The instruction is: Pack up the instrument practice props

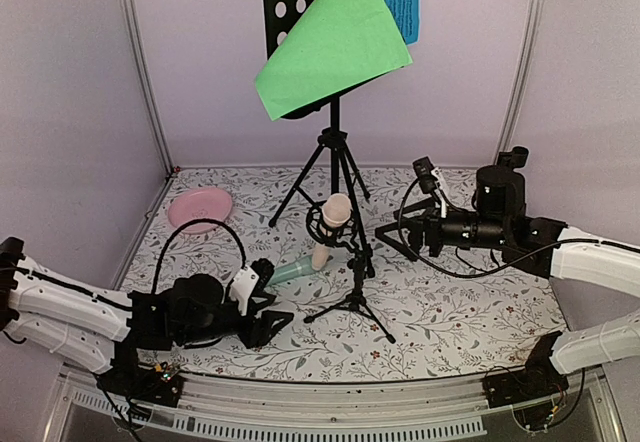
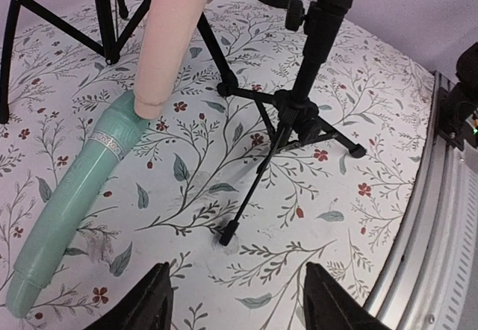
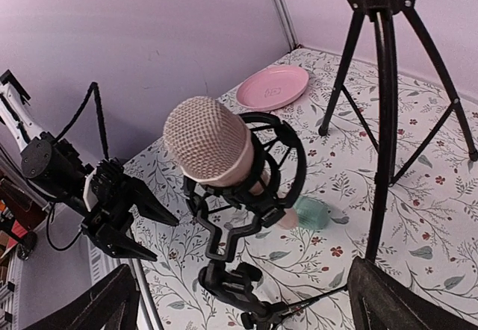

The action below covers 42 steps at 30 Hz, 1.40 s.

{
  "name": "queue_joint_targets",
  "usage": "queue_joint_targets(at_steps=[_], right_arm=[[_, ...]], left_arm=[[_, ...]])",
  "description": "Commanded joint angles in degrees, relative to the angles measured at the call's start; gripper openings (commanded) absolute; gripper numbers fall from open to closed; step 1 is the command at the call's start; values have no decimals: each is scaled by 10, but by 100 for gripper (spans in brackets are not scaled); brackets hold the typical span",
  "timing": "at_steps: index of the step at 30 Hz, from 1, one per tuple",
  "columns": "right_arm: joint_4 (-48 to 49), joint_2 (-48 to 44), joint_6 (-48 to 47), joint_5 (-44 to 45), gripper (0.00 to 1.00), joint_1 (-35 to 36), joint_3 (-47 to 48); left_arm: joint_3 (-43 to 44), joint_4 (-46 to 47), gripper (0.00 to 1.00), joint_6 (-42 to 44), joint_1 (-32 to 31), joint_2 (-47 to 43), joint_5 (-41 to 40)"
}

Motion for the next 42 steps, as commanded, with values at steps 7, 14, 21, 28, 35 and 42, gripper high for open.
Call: queue_joint_targets(at_steps=[7, 14, 21, 28, 35, 42], right_arm=[[-130, 91, -44, 152, 100, 106, 163], [-176, 173, -44, 215, 95, 125, 265], [-203, 239, -59, 227, 83, 139, 346], [-205, 263, -70, 236, 67, 151, 355], [-192, 259, -72, 235, 55, 153, 344], [-171, 249, -76, 225, 49, 153, 320]], left_arm=[[32, 182, 62, 15, 24, 114, 37], [101, 120, 62, -70, 31, 81, 4], [131, 117, 56, -113, 42, 62, -28], [133, 142, 52, -140, 83, 63, -9], [149, 174, 50, -140, 116, 102, 44], [161, 210, 45, -150, 140, 131, 115]])
